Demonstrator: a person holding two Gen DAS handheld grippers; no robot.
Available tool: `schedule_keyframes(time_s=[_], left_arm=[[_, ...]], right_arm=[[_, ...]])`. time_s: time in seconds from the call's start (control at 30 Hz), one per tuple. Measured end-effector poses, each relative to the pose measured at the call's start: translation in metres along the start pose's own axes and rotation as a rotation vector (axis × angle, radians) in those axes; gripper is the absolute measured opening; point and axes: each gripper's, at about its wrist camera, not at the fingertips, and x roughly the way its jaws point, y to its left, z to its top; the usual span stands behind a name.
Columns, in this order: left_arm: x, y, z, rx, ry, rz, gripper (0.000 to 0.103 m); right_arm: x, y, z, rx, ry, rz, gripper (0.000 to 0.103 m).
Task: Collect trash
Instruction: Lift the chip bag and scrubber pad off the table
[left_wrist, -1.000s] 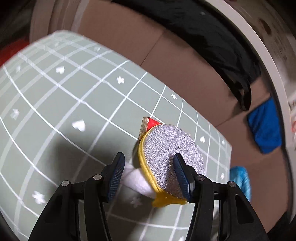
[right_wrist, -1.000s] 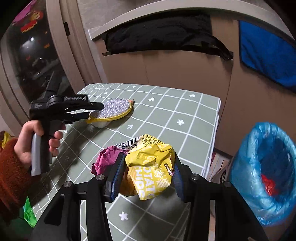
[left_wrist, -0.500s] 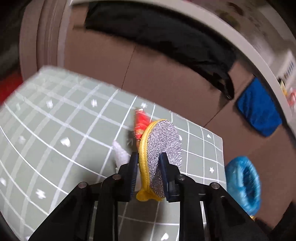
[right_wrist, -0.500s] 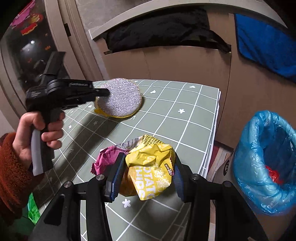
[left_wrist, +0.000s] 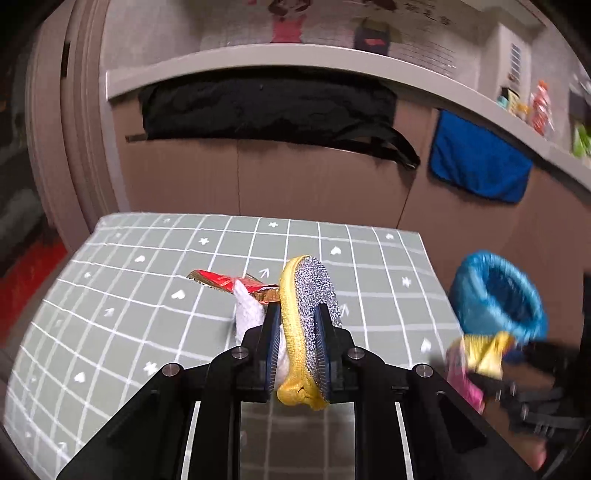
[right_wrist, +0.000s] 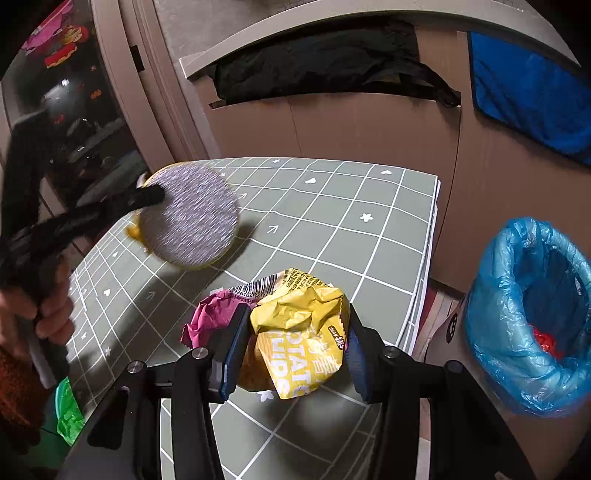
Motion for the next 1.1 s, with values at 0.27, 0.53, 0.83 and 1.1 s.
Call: schedule_keyframes(time_s=[0.27,0.53,0.83,1.1], left_arm=[[-0.026,0.006,-0.041,-0.006,0.030,-0.088,0.021],[-0.022,0.009,-0.056,-0.086,0.093,-0.228,0.033],[-0.033,0.003,-0.049,-0.096,0.090,-0.260,0.037],[-0.043,-0.004,-0.049,-0.027,0.126,-0.211,0.035]], right_arm=[[0.001,-0.002,-0.004,0.009,0.009,-0.007,0.046],[0.008,0.000,-0.012,0.013,0.040,0.002,0.046],[0.007,-0.001,-0.015,0.013,0.045,-0.001,0.047],[0.010,0.000,-0.017,0.017,0.052,0.016,0.047]])
